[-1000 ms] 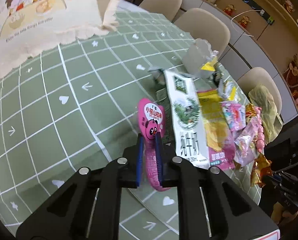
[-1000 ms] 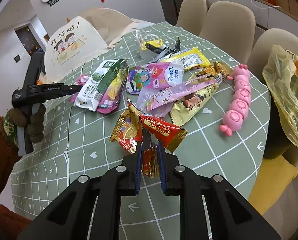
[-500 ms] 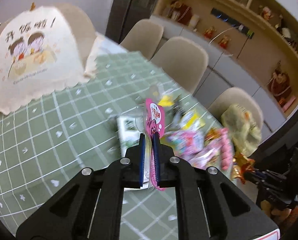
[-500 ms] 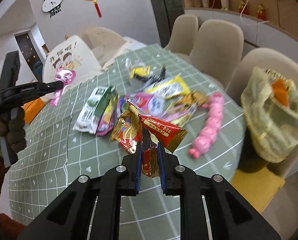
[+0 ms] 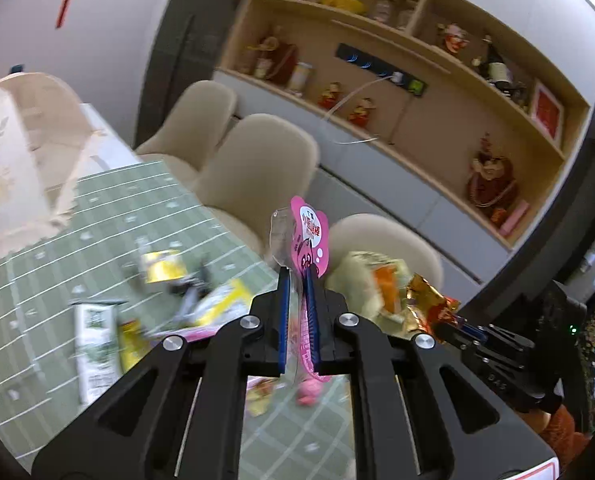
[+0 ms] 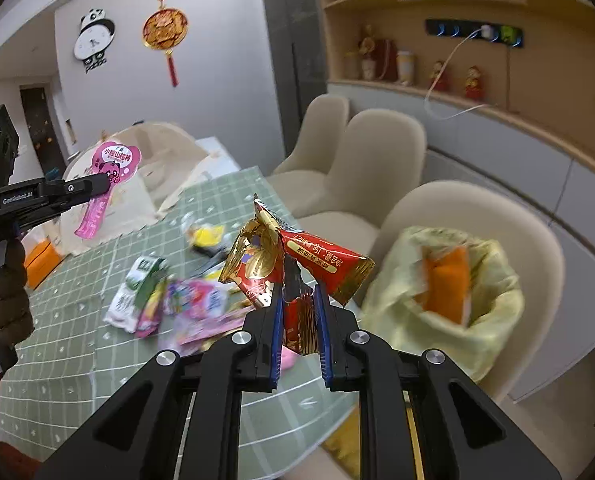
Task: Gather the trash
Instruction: 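Grasp the pink lollipop toy with the left tool while the right tool lifts the wrapper, then release the wrapper and pink toy into the yellow trash bag with both tools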
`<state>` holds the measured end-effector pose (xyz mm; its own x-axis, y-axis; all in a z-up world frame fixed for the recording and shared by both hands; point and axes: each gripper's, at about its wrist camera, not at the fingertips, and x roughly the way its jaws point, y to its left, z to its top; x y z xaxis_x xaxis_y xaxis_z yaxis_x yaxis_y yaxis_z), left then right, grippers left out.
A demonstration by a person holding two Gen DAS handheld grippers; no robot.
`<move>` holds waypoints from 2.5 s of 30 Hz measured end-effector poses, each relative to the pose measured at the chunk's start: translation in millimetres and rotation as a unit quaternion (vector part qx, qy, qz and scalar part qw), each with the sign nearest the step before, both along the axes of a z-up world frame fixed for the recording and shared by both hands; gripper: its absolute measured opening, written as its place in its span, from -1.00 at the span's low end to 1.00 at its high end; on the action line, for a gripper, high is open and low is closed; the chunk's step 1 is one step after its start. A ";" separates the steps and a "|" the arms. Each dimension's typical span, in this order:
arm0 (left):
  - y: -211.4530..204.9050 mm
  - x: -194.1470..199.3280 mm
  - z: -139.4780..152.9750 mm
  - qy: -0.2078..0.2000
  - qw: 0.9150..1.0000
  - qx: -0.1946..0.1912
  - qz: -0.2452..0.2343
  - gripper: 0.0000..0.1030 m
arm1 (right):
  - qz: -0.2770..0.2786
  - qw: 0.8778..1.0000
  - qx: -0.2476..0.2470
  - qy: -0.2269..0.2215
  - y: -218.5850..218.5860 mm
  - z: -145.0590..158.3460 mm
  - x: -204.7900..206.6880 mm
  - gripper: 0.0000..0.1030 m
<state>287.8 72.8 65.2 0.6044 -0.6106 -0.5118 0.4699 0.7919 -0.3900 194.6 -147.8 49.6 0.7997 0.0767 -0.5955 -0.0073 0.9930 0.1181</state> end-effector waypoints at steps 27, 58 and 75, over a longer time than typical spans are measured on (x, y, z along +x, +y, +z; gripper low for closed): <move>-274.7 34.4 -55.4 0.099 0.987 0.057 -0.116 -0.85 | -0.122 0.992 0.023 -0.034 -215.1 -12.2 -19.7 -0.69; -185.5 27.2 -78.5 0.100 0.988 0.120 0.003 -0.41 | -0.033 0.996 0.027 0.078 -178.0 -94.2 103.3 -0.69; -84.8 15.3 -97.6 0.132 0.983 0.104 0.074 -0.33 | -0.051 0.995 0.039 0.075 -137.2 -102.1 88.7 -0.07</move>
<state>303.1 -12.0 -32.4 0.5074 -0.3918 -0.7675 0.2485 0.9194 -0.3050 283.3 -285.0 -52.5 0.7078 0.0510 -0.7046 0.1161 0.9754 0.1872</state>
